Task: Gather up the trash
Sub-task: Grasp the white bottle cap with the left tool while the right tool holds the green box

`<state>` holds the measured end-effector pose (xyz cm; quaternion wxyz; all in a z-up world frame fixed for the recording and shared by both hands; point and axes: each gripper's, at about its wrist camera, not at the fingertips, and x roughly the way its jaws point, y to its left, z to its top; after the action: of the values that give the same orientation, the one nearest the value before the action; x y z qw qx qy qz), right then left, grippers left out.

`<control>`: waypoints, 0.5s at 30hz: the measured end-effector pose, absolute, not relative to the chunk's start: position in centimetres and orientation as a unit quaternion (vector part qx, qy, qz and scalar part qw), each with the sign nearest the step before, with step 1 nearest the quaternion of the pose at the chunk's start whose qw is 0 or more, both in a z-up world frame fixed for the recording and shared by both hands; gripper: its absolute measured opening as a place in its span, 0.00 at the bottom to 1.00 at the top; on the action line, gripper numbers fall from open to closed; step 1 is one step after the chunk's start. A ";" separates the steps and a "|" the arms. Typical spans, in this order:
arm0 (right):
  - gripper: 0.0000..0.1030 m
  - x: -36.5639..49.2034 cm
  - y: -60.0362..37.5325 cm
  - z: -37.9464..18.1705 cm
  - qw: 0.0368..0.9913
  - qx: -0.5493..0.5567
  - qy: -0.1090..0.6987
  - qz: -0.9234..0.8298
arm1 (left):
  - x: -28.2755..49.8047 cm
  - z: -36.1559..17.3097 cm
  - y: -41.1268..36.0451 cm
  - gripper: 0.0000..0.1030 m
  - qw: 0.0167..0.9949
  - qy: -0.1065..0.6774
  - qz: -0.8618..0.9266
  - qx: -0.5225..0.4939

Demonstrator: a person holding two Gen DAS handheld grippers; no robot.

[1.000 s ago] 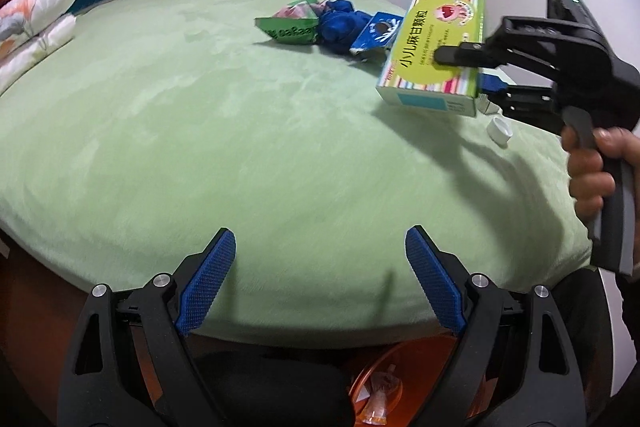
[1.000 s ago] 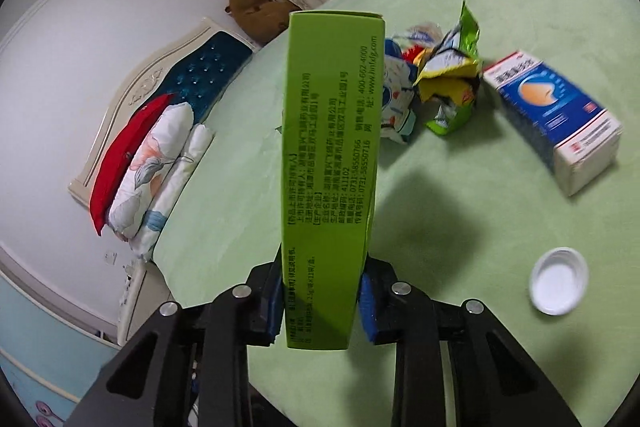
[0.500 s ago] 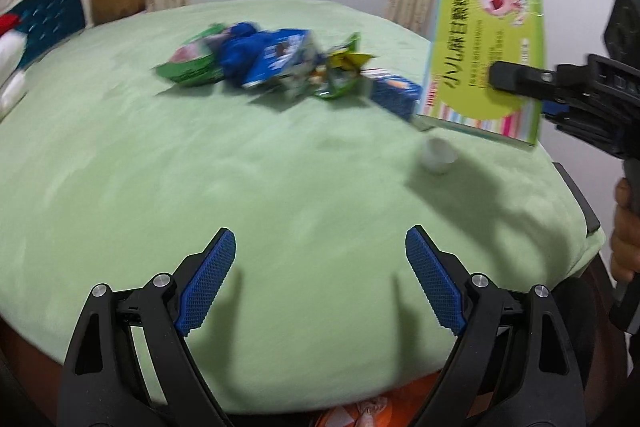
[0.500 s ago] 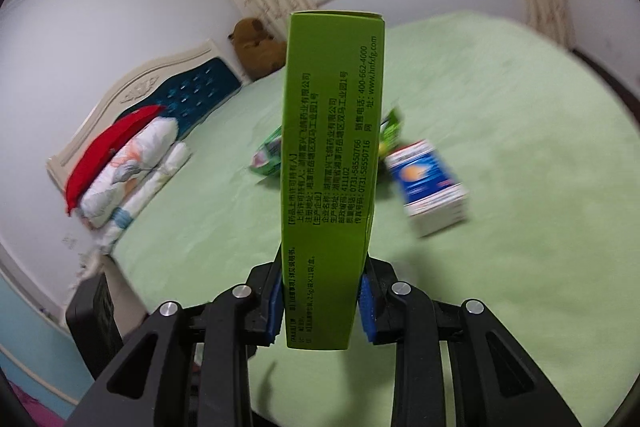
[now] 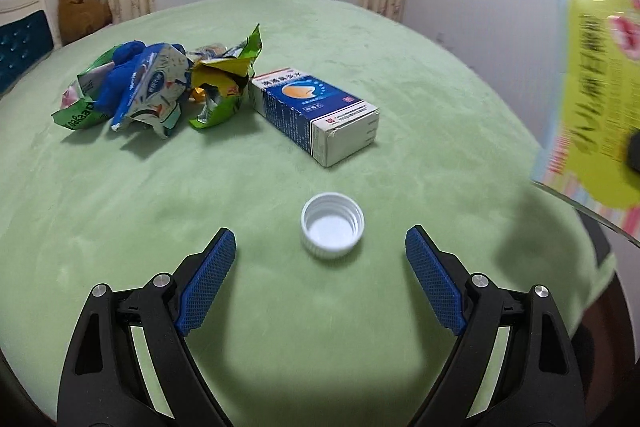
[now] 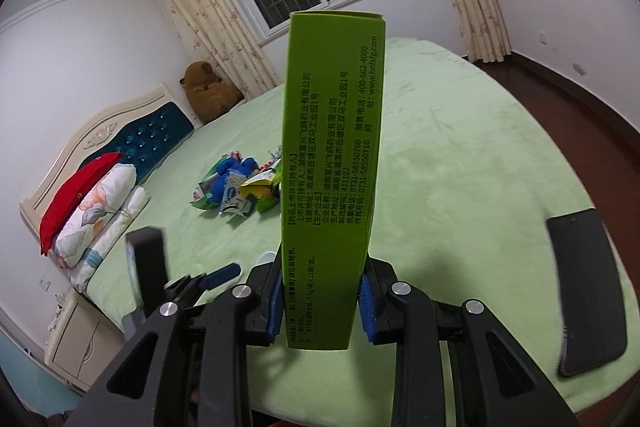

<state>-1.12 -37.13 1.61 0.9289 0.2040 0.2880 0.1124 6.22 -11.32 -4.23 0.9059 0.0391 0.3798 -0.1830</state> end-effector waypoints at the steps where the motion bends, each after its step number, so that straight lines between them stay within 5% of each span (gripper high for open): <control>1: 0.29 -1.4 -37.5 1.5 0.930 0.204 0.287 0.111 | 6.7 -4.5 -11.6 0.82 0.904 0.386 -0.179 0.036; 4: 0.29 -1.7 -37.5 1.3 0.932 0.201 0.283 0.106 | 7.5 -5.0 -11.6 0.75 0.904 0.393 -0.165 0.023; 9: 0.29 -1.9 -37.5 0.5 0.928 0.212 0.285 0.109 | 8.1 -5.4 -12.2 0.46 0.908 0.393 -0.142 0.039; 15: 0.29 -2.2 -37.5 -0.1 0.922 0.226 0.291 0.116 | 8.0 -5.3 -12.8 0.31 0.913 0.382 -0.129 0.061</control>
<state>-2.21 -37.47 -0.11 0.9222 0.2261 0.2913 0.1164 7.96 -12.82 -5.33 0.9133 0.0610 0.3816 -0.1285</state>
